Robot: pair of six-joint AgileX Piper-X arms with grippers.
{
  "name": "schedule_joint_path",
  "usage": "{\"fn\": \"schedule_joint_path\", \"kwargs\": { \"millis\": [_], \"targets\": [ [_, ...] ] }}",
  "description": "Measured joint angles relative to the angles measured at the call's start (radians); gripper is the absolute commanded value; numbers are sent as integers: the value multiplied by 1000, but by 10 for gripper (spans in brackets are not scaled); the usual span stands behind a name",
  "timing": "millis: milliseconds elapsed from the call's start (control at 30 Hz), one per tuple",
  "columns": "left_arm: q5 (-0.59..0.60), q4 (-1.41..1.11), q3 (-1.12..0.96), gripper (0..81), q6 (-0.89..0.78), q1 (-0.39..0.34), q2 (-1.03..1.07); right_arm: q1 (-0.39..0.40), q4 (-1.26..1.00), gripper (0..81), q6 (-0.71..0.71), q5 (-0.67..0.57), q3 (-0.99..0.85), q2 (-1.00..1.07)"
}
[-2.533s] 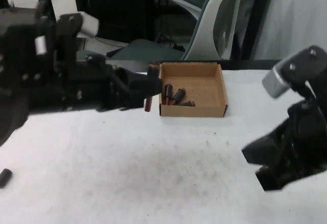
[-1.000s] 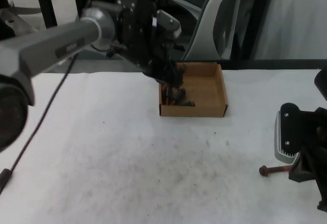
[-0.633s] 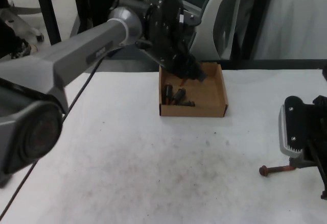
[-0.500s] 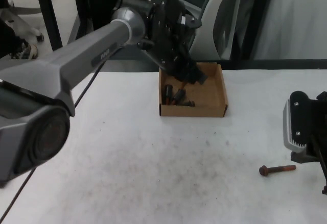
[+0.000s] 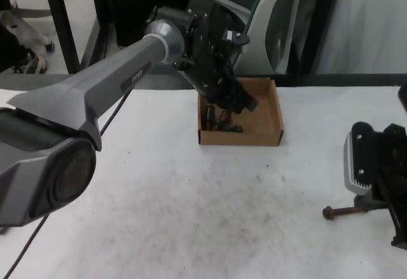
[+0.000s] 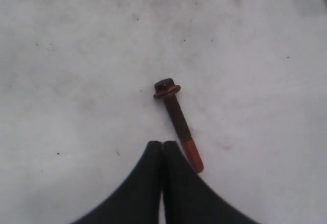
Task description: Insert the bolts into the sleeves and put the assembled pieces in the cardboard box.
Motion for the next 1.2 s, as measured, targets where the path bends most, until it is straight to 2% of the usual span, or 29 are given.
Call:
{"fn": "schedule_joint_path", "kwargs": {
  "millis": [133,233,300,400,467,500,700,967,1200],
  "targets": [
    [10,0,0,2,-4,0,0,0,0,2,0,0,0,41],
    [29,0,0,91,-7,0,0,0,0,36,0,0,0,55],
    [35,0,0,171,-14,0,2,0,0,119,3,0,0,62],
    [35,-6,0,312,-27,0,2,0,0,302,9,0,0,71],
    [35,-9,0,365,-36,0,2,3,0,411,12,0,0,76],
    [35,-13,-2,379,-50,0,2,5,0,428,14,0,0,76],
    [62,-23,-4,385,-141,19,2,31,-34,393,15,0,0,77],
    [254,-13,-9,385,-299,76,2,46,-64,393,15,-1,0,121],
    [316,96,-9,385,-265,95,-17,46,-69,393,15,20,0,194]
  ]
}}
